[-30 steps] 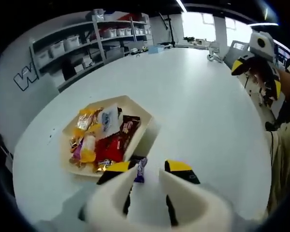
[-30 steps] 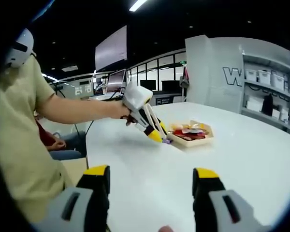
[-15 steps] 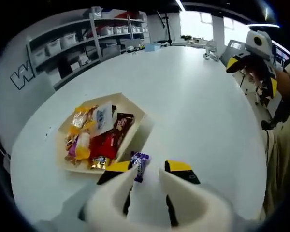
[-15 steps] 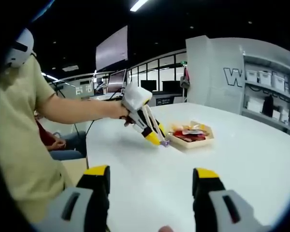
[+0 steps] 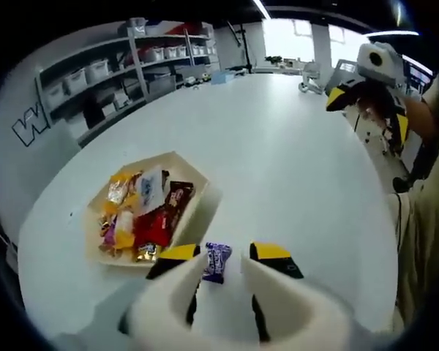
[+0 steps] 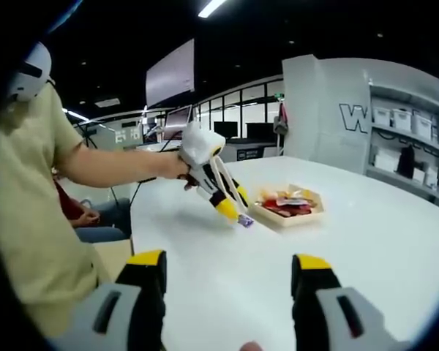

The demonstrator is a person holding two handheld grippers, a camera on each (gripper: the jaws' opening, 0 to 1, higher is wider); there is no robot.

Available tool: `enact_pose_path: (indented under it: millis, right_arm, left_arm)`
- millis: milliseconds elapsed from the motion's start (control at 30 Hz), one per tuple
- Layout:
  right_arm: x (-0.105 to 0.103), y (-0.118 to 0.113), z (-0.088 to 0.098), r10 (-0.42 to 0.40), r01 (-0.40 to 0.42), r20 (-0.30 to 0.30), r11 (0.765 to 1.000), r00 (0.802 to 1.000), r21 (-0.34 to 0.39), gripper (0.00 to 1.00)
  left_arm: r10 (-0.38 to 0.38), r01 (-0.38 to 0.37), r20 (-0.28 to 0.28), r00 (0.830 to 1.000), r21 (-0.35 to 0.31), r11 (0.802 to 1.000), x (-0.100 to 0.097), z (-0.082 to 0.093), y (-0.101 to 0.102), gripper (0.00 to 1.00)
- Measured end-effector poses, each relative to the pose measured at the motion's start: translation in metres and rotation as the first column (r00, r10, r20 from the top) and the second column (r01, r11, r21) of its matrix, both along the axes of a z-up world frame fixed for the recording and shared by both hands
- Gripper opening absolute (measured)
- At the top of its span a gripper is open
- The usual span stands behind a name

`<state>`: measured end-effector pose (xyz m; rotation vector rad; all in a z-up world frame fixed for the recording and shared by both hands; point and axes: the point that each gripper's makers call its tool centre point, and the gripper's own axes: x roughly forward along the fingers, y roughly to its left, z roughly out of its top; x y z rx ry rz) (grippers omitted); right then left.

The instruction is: Place the target food into the container with the food tongs after gripping and lifting it, then release it inside without dropping or visibly crushing the food.

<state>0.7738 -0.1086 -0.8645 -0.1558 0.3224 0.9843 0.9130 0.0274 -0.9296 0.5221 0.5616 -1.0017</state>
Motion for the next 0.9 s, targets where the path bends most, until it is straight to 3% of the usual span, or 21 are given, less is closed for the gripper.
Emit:
enact_pose_path:
  millis: [400,667,900]
  right_arm:
    - [0.000,-0.002,-0.002,-0.005,0.005,-0.004,1.000,1.000,0.000,0.67]
    - [-0.001,-0.002,-0.003,-0.004,0.004,-0.005,1.000,1.000,0.001,0.67]
    - [-0.001,-0.001,-0.003,-0.004,0.004,-0.006,1.000,1.000,0.003,0.67]
  left_arm:
    - [0.023,-0.022,-0.043,0.999,0.008,1.000,0.011,-0.017,0.001,0.26]
    - [0.053,-0.056,-0.105,0.993,-0.031,0.998,0.006,-0.018,0.000,0.21]
    - [0.051,-0.056,-0.111,0.993,-0.043,0.998,0.004,-0.010,-0.005,0.19]
